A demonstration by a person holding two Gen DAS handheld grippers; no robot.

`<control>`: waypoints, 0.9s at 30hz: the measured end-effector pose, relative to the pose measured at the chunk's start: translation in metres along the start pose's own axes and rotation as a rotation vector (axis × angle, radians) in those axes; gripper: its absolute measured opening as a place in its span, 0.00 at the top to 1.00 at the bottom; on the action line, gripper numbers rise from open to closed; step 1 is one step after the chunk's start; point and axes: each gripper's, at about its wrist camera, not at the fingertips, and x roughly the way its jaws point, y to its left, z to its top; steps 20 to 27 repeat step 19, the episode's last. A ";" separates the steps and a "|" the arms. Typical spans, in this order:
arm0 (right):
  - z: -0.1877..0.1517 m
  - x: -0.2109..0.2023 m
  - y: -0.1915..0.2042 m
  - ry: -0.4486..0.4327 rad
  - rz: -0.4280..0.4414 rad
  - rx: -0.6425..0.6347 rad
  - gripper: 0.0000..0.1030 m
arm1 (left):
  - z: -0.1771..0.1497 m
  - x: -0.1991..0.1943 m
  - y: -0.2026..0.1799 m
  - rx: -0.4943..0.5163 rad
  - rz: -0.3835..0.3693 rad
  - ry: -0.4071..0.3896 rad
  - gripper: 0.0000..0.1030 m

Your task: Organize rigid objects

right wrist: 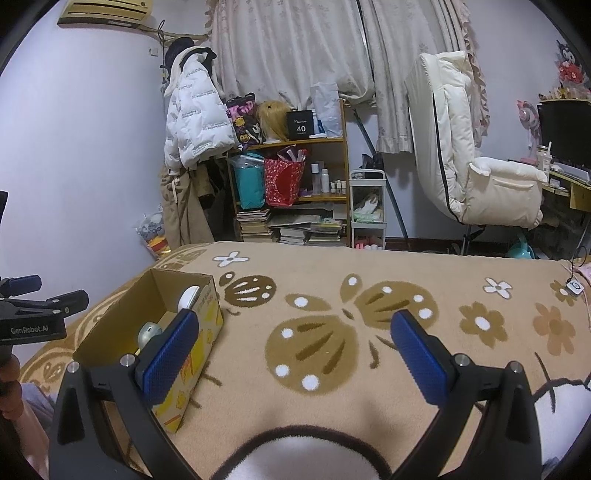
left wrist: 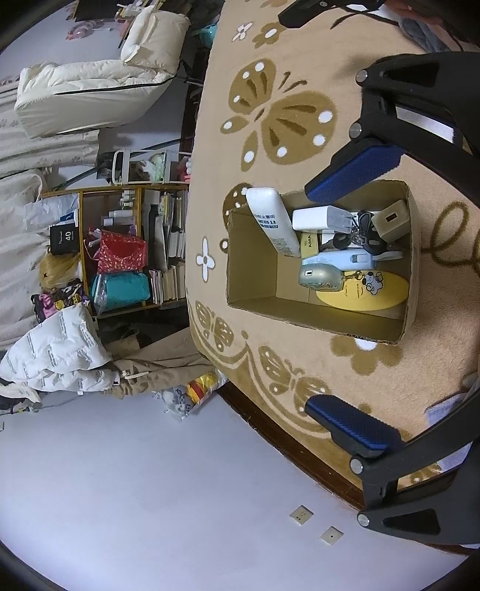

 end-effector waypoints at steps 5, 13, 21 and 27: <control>-0.003 -0.001 -0.001 0.002 -0.001 0.001 0.00 | -0.002 -0.003 -0.003 0.011 0.007 -0.013 0.00; -0.002 0.000 -0.002 0.000 0.000 0.001 0.00 | -0.004 -0.012 -0.003 0.006 -0.010 -0.049 0.00; -0.002 -0.001 -0.002 0.003 -0.002 0.004 0.00 | -0.004 -0.017 -0.007 0.025 -0.018 -0.070 0.00; -0.002 -0.001 -0.002 0.003 -0.002 0.004 0.00 | -0.004 -0.017 -0.007 0.025 -0.018 -0.070 0.00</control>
